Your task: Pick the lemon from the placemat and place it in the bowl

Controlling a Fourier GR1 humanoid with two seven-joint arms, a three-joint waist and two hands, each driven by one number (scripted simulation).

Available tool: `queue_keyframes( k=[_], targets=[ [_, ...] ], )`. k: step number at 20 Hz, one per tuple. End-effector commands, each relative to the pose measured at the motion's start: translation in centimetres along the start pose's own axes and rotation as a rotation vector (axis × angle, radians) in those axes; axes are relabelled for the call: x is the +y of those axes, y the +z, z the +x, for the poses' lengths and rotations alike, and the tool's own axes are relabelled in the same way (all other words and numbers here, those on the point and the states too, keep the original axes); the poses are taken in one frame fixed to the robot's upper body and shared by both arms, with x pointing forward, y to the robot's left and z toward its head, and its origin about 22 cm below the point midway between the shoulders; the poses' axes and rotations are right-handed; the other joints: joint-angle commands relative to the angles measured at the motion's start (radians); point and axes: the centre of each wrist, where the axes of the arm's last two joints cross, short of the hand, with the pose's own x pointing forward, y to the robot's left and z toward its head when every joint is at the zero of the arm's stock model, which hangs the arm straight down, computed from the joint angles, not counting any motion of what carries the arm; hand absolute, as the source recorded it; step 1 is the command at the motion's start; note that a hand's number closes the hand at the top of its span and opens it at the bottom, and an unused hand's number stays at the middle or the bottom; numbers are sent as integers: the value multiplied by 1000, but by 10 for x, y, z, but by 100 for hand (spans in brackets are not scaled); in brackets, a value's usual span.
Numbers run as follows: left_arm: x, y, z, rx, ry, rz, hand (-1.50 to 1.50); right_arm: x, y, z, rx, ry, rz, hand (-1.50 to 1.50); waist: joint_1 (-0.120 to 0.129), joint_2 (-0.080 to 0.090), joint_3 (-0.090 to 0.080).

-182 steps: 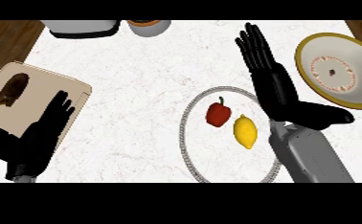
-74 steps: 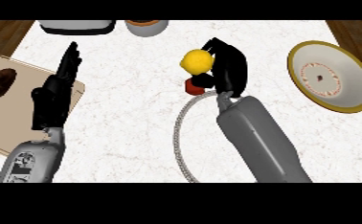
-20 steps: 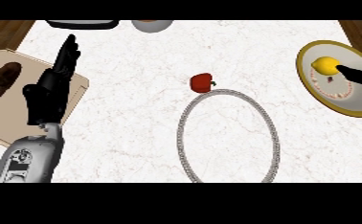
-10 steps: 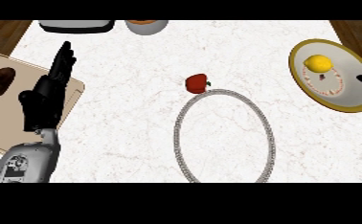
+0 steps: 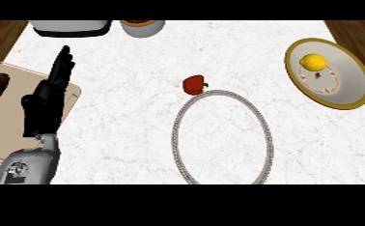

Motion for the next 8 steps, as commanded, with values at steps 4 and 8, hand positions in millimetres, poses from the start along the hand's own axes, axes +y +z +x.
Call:
queue_keyframes(
  k=[4,8],
  targets=[
    [-3,14,13,-10,-9,-6,0,-22,46,-11,-47,-37,28,-150,4,0,0],
    [-13,5,1,-5,14,-13,0,-33,56,-2,-25,-33,60,-150,6,3,1]
  ],
)
